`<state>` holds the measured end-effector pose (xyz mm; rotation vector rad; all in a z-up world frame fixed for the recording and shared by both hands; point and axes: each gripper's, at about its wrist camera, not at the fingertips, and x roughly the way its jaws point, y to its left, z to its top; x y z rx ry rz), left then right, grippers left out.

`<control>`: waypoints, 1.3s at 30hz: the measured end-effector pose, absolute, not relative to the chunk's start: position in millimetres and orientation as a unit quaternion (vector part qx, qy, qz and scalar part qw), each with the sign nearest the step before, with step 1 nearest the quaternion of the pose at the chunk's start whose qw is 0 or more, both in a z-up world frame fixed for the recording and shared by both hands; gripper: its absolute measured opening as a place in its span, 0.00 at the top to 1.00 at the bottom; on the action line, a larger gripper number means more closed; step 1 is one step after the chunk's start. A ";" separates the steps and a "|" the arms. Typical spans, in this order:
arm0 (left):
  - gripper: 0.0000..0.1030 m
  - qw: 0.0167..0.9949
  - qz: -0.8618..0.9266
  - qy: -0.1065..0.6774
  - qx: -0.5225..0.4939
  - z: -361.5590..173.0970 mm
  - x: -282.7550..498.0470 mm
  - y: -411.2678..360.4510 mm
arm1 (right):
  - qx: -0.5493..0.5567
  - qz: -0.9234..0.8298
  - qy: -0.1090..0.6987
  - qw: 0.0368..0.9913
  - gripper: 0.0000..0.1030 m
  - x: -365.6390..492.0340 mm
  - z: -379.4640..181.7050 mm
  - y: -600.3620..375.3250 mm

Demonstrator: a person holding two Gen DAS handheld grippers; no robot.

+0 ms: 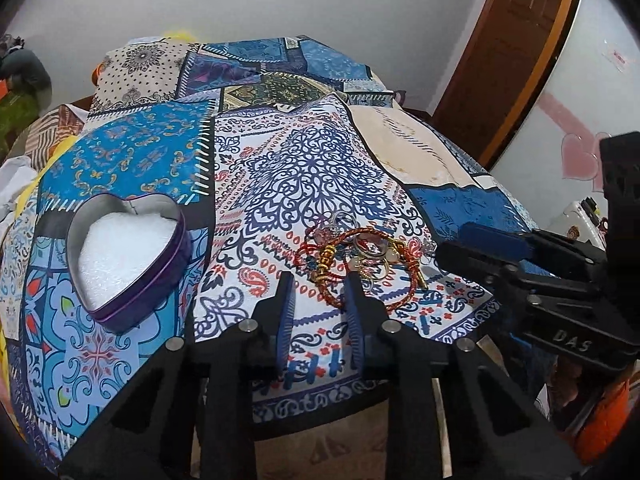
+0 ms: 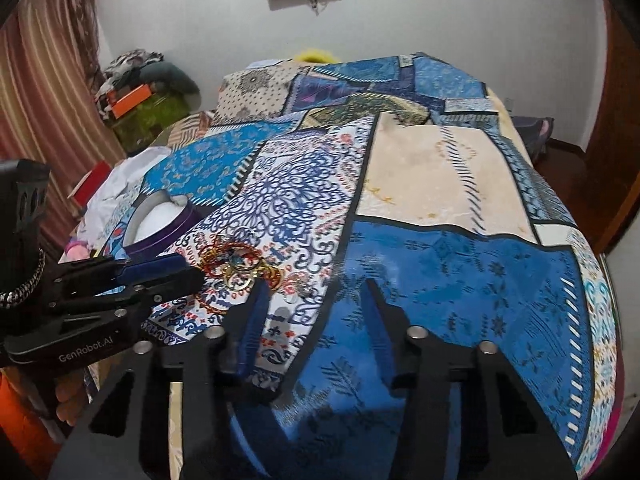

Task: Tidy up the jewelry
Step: 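Move the left gripper to the jewelry pile and grasp the orange beaded bracelet, then carry the bracelet in the left gripper over the purple heart tin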

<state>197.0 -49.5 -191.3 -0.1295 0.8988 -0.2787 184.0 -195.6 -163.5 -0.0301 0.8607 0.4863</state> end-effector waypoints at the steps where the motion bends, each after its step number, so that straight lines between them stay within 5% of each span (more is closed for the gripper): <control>1: 0.80 0.889 -0.135 0.433 -0.062 -192.0 197.6 -49.6 | -0.016 0.234 0.415 0.879 0.68 185.4 -164.6 -194.2; 10: 0.91 0.885 -0.137 0.438 -0.079 -195.6 201.4 -46.6 | -0.013 0.229 0.424 0.876 0.90 193.3 -174.4 -192.8; 39: 0.96 0.931 -0.100 0.344 -0.072 -119.5 148.5 -20.1 | -0.009 0.230 0.346 0.910 0.91 153.9 -102.8 -177.6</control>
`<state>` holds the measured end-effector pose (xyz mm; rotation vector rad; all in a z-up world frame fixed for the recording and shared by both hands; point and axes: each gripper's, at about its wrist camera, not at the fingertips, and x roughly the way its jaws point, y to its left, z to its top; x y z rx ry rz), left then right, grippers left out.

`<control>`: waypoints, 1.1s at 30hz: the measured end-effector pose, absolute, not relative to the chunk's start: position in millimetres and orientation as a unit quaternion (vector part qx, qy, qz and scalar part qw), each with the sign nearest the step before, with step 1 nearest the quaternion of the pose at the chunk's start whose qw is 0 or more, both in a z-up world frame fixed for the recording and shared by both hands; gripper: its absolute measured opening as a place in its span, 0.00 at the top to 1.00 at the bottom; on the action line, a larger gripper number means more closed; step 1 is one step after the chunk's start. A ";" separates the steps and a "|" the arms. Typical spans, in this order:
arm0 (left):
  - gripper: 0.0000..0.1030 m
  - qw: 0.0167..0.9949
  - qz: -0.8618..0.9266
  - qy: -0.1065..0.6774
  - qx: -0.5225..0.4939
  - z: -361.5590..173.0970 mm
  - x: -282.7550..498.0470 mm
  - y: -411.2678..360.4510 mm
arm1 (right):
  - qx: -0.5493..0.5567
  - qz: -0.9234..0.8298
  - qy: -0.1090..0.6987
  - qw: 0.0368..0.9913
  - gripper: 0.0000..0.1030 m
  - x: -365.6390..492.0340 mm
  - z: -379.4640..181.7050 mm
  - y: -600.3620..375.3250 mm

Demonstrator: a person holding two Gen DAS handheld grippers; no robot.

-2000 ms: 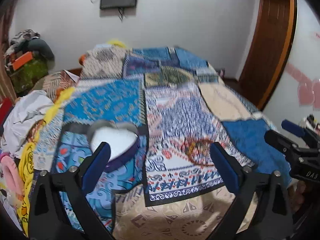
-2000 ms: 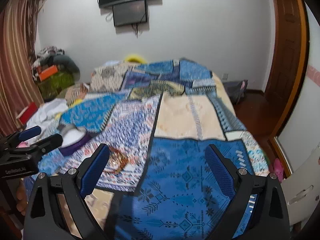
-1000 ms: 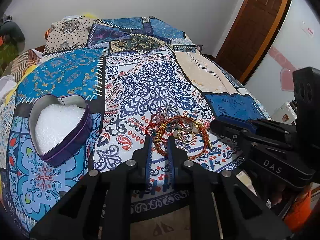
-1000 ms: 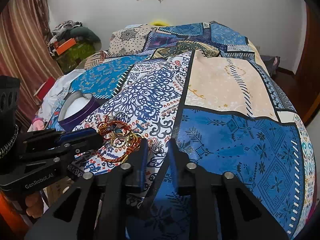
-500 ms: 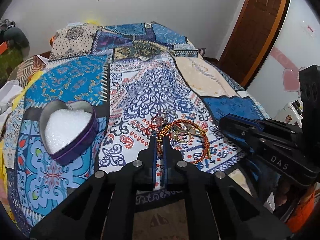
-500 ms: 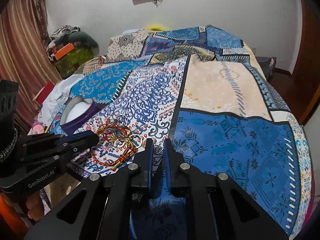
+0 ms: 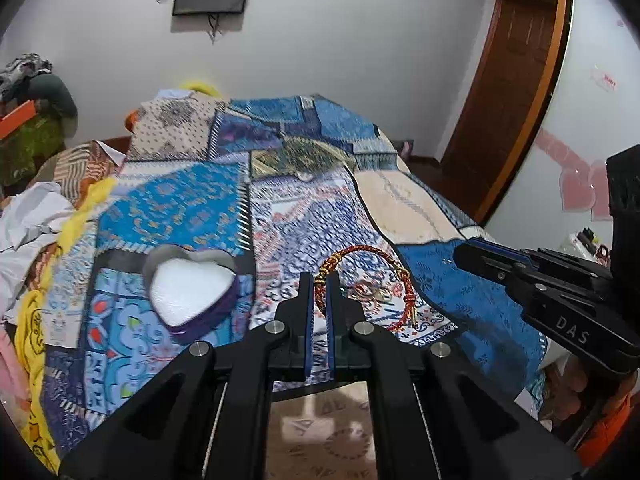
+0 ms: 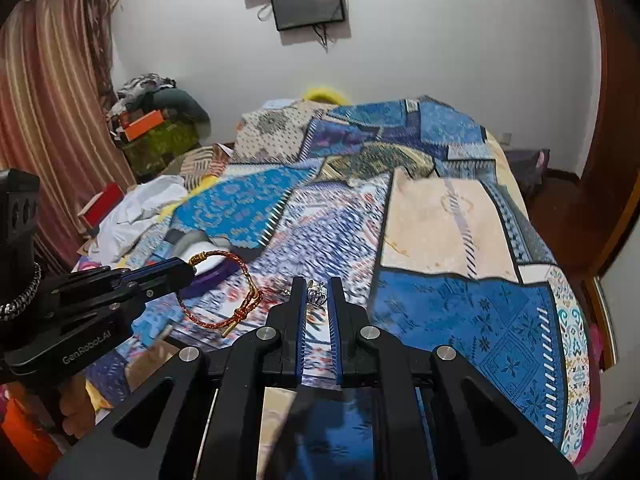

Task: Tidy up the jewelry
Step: 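Carry the bracelet in the left gripper over the purple heart tin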

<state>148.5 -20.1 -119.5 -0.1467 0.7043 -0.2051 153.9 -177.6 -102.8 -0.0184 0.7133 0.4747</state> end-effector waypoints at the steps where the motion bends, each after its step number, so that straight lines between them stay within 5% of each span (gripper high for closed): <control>1: 0.96 0.932 -0.098 0.340 -0.073 -117.1 146.3 -16.5 | -0.010 0.231 0.343 0.910 0.91 151.5 -100.2 -174.9; 33: 0.96 0.934 -0.031 0.341 -0.101 -144.1 161.6 109.0 | -0.047 0.308 0.331 0.891 0.91 164.9 -96.9 -43.5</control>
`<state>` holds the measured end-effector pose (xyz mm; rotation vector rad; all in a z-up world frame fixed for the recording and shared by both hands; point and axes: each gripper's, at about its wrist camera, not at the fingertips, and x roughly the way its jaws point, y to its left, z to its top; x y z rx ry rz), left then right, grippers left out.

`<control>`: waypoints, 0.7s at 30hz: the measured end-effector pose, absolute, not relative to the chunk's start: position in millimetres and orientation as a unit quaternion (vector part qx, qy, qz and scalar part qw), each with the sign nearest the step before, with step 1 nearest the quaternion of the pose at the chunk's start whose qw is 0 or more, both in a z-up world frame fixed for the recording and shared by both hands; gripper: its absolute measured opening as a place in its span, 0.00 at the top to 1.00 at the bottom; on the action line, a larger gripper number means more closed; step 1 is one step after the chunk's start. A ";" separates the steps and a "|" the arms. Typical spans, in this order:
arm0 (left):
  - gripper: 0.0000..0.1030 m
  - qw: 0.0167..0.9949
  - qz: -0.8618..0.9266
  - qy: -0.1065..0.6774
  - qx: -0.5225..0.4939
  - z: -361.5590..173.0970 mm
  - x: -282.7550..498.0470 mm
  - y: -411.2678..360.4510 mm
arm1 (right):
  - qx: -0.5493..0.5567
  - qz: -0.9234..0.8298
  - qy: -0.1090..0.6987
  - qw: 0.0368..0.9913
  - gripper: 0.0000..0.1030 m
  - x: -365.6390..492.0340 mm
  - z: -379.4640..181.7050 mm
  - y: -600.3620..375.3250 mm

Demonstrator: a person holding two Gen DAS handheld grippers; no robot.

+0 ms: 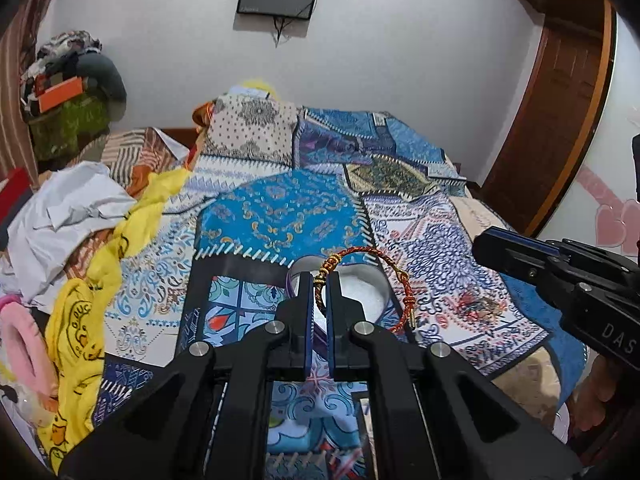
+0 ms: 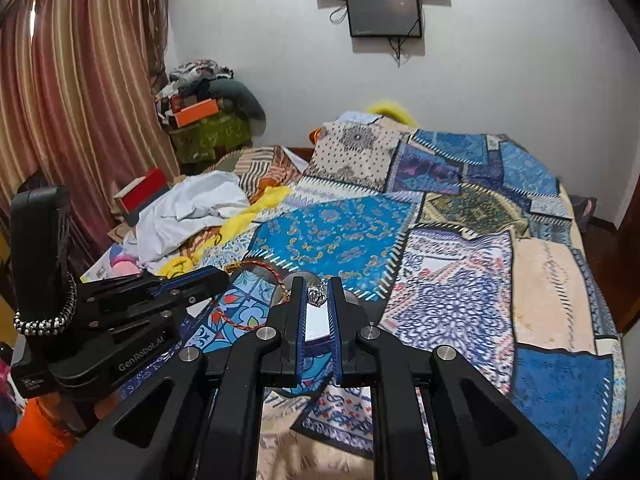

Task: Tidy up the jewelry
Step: 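Carry the bracelet in the left gripper over the purple heart tin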

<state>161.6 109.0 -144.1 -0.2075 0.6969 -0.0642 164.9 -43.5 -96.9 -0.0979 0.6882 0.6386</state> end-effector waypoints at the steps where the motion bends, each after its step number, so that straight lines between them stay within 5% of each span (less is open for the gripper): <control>1: 0.96 0.932 -0.034 0.345 -0.104 -148.1 165.5 110.6 | -0.049 0.309 0.336 0.888 0.91 169.3 -101.4 -39.8; 21: 0.96 0.911 -0.070 0.395 -0.095 -196.3 219.6 101.4 | -0.053 0.342 0.437 0.830 0.91 224.8 -161.6 -11.3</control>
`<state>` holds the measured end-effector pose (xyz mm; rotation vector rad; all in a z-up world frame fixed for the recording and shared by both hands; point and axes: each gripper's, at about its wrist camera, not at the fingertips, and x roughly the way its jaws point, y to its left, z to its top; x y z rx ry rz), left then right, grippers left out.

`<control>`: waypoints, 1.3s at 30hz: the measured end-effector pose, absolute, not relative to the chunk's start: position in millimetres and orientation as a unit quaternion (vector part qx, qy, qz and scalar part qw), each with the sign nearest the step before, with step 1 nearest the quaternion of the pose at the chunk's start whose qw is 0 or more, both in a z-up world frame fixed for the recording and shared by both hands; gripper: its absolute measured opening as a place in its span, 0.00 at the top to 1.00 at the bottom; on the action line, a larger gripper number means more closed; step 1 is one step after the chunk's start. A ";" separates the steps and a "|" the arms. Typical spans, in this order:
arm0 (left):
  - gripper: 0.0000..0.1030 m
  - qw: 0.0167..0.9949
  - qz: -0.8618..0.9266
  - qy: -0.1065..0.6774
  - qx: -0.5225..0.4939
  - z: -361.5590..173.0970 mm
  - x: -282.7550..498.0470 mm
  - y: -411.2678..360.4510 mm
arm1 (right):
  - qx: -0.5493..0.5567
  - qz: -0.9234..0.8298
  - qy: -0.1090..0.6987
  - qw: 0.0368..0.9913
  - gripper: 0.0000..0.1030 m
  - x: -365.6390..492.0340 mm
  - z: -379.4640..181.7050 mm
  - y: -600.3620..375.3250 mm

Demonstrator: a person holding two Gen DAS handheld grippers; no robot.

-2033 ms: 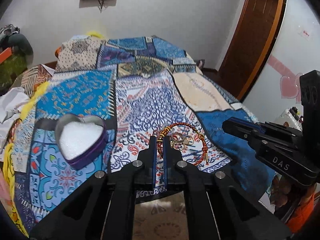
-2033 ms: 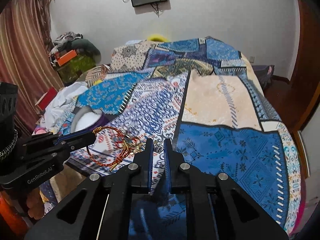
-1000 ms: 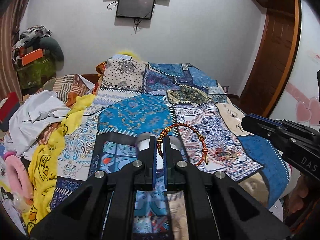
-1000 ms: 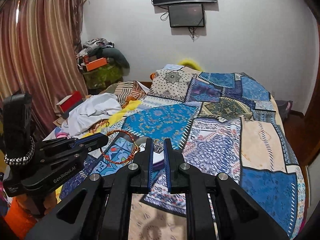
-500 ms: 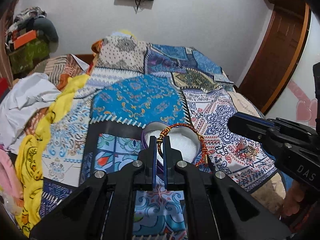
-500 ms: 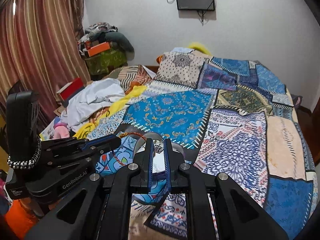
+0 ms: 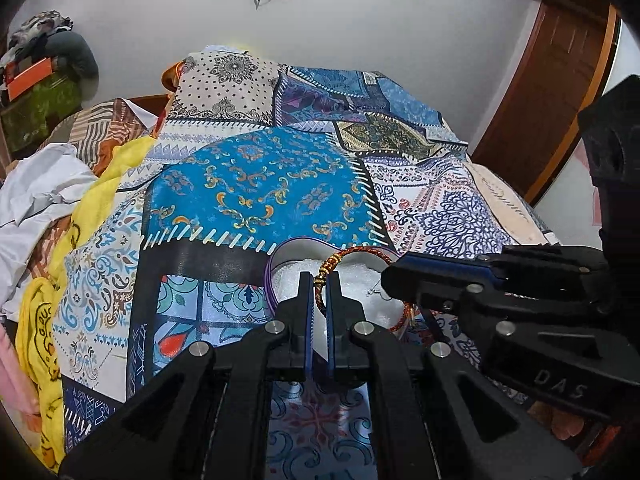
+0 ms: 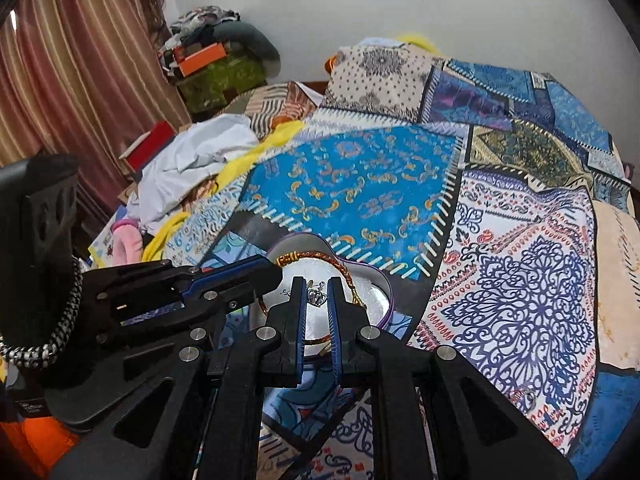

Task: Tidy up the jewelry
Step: 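Carry the bracelet in the left gripper over the purple heart tin, then open the left gripper to drop the bracelet into the tin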

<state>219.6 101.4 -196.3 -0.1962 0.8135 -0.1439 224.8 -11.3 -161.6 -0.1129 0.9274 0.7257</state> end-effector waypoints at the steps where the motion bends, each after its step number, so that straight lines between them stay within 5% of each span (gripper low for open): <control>1: 0.96 0.911 -0.070 0.396 -0.095 -197.4 220.3 101.3 | -0.054 0.343 0.440 0.828 0.91 225.6 -163.2 -10.9; 13: 0.92 0.913 -0.046 0.399 -0.073 -193.3 213.6 102.4 | -0.067 0.332 0.460 0.821 0.91 229.1 -171.4 -7.5; 19: 0.91 0.917 -0.034 0.392 -0.071 -181.0 204.0 105.9 | -0.060 0.323 0.452 0.830 0.70 226.0 -161.1 -13.0; 24: 0.90 0.924 -0.028 0.378 -0.059 -163.3 190.7 102.6 | -0.067 0.318 0.426 0.845 0.69 213.8 -141.2 -17.8; 28: 0.80 0.932 -0.025 0.359 -0.048 -147.0 178.6 95.3 | -0.065 0.314 0.406 0.856 0.69 203.1 -123.2 -27.8; 34: 0.77 0.939 -0.030 0.341 -0.037 -127.1 164.7 78.9 | -0.066 0.299 0.381 0.872 0.67 186.6 -103.8 -47.2; 39: 0.65 0.946 -0.033 0.322 -0.026 -111.6 151.4 63.2 | -0.056 0.282 0.366 0.885 0.54 175.7 -92.1 -68.2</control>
